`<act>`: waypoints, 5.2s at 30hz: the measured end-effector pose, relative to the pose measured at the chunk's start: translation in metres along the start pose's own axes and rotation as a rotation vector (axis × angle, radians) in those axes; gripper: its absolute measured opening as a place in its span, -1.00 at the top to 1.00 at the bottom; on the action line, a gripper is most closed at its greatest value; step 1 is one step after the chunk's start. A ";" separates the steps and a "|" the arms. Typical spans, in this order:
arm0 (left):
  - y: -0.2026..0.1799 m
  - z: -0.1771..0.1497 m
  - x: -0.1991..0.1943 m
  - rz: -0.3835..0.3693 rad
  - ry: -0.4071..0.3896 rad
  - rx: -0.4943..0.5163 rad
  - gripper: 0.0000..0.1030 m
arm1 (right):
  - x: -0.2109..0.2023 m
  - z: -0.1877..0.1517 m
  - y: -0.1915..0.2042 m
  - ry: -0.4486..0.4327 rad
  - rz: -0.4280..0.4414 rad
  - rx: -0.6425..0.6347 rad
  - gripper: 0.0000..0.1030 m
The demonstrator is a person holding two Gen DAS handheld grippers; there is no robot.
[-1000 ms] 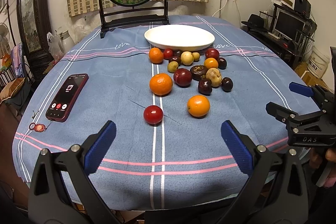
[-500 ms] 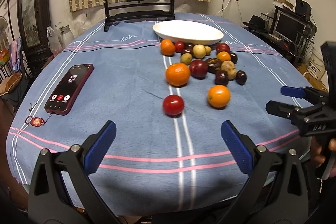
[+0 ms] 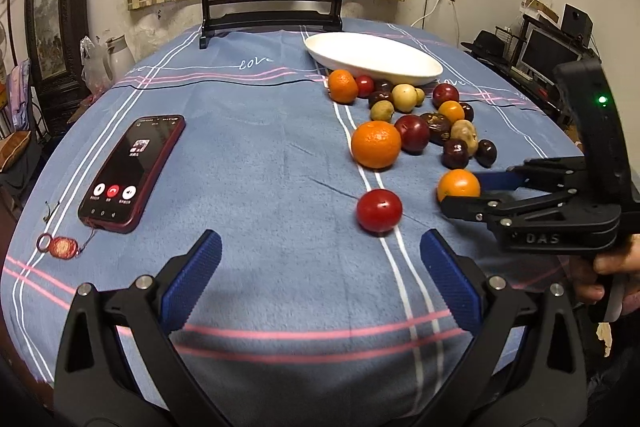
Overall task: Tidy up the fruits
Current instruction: 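Grasp the orange with the right tool while the left tool grasps the red tomato, then carry both fruits to the white plate and open both tools to release, then grasp the dark plum with the right tool while the left tool grasps the tangerine, then carry plum and tangerine to the plate and open both tools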
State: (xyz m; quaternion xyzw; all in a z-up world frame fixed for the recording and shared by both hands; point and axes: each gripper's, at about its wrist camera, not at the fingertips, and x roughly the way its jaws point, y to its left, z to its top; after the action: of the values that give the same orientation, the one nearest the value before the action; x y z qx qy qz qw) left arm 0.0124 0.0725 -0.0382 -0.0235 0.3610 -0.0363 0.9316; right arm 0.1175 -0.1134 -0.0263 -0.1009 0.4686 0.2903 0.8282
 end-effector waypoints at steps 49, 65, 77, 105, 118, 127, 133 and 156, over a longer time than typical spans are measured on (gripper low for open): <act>-0.063 0.244 0.249 -0.062 0.255 0.059 0.37 | 0.060 0.171 -0.187 -0.077 -0.057 0.206 0.22; -0.032 0.147 0.082 0.042 0.001 0.028 -0.96 | -0.052 0.053 -0.135 -0.200 0.046 0.117 0.03; -0.017 0.062 0.059 0.009 0.084 -0.015 -0.96 | -0.024 0.002 -0.096 -0.071 -0.017 0.062 0.03; -0.038 0.077 0.110 -0.052 0.176 0.054 -0.44 | -0.039 -0.011 -0.125 -0.180 0.042 0.226 0.41; -0.036 0.073 0.120 -0.117 0.226 0.013 0.11 | -0.039 -0.010 -0.126 -0.189 0.053 0.233 0.41; -0.030 0.105 0.091 -0.163 0.138 -0.022 0.11 | -0.059 0.018 -0.130 -0.260 0.038 0.197 0.41; -0.040 0.154 0.089 -0.169 0.063 0.016 0.11 | -0.065 0.063 -0.137 -0.330 0.029 0.169 0.41; -0.043 0.263 0.272 -0.026 0.231 0.003 0.10 | 0.064 0.176 -0.207 -0.119 -0.053 0.197 0.37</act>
State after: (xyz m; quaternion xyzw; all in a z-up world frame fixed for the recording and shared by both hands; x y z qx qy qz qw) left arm 0.3880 0.0114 -0.0240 -0.0222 0.4656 -0.0513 0.8832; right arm 0.3880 -0.1793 -0.0066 -0.0137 0.4422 0.2264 0.8678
